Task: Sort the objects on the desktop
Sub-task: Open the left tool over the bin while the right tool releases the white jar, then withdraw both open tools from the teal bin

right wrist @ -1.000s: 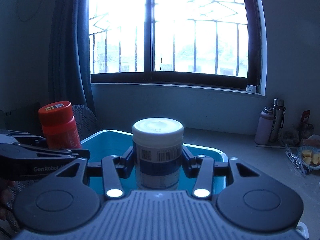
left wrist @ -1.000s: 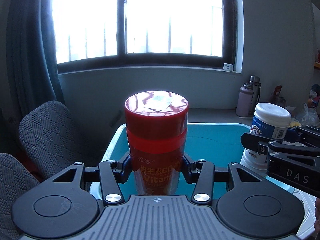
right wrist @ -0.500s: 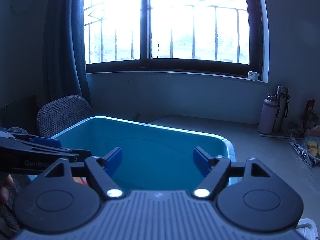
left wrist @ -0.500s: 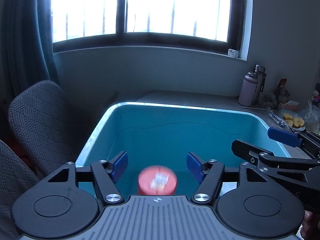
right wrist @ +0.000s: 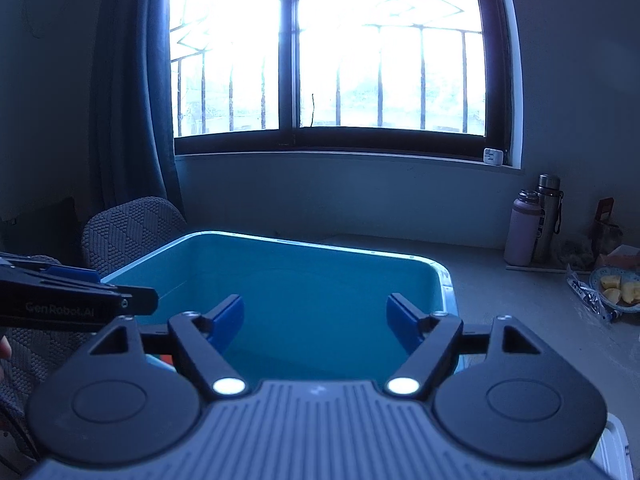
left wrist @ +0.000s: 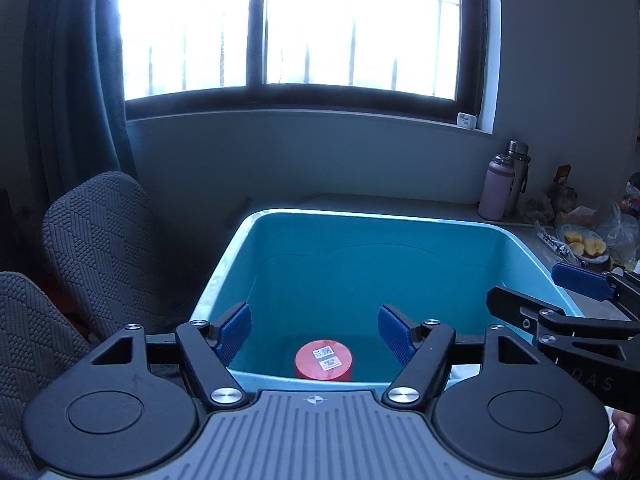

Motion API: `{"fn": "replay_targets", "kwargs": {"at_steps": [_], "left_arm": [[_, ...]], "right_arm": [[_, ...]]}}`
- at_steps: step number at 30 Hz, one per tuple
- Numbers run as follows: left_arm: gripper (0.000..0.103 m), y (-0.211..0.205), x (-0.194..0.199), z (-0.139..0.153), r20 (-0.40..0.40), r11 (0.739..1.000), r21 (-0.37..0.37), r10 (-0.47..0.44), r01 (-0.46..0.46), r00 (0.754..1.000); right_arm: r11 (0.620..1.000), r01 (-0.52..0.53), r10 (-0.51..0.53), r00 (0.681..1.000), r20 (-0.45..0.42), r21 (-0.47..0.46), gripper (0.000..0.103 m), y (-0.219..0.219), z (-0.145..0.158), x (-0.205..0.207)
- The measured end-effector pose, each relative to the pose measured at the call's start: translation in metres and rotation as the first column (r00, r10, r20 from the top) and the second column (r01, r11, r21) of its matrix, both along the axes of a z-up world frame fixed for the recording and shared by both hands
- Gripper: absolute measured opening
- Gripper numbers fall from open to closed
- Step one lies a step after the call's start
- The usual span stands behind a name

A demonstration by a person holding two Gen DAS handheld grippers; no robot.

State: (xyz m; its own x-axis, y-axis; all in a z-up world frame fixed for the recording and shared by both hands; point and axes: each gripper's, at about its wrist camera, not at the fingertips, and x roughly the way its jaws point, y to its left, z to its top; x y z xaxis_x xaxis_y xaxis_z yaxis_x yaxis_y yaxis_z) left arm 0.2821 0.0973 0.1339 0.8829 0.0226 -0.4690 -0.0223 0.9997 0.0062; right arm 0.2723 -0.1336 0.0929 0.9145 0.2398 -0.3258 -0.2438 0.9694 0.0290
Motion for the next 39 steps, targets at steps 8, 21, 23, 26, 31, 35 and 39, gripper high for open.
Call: {"fn": "replay_targets", "kwargs": {"at_steps": [8, 21, 23, 26, 31, 35, 39], "left_arm": [[0.073, 0.015, -0.053, -0.004, -0.002, 1.000, -0.012, 0.011, -0.011, 1.000], [0.073, 0.022, -0.146, -0.037, -0.052, 0.999, -0.006, 0.041, -0.042, 0.998], [0.073, 0.023, -0.163, -0.044, -0.060, 0.999, -0.008, 0.048, -0.049, 0.997], [0.073, 0.025, -0.184, -0.057, -0.080, 0.998, -0.012, 0.059, -0.060, 0.995], [0.073, 0.029, -0.214, -0.074, -0.095, 0.997, -0.012, 0.079, -0.081, 0.992], [0.073, 0.030, -0.226, -0.086, -0.108, 0.996, -0.013, 0.081, -0.083, 0.991], [0.073, 0.029, -0.230, -0.096, -0.111, 0.995, -0.028, 0.087, -0.091, 0.990]], "right_arm": [[1.000, 0.010, -0.010, 1.000, 0.002, 0.008, 0.078, 0.004, -0.007, -0.049], [1.000, 0.021, -0.022, 0.999, -0.049, -0.013, 0.078, 0.016, -0.027, -0.124], [1.000, 0.021, -0.021, 0.998, -0.067, -0.013, 0.078, 0.018, -0.033, -0.135], [1.000, 0.025, -0.026, 0.995, -0.092, -0.009, 0.078, 0.020, -0.044, -0.152], [0.999, 0.026, -0.028, 0.993, -0.111, -0.024, 0.078, 0.021, -0.061, -0.174], [0.999, 0.031, -0.034, 0.992, -0.124, -0.026, 0.078, 0.019, -0.073, -0.186], [0.999, 0.032, -0.035, 0.989, -0.141, -0.028, 0.078, 0.017, -0.085, -0.193]]}}
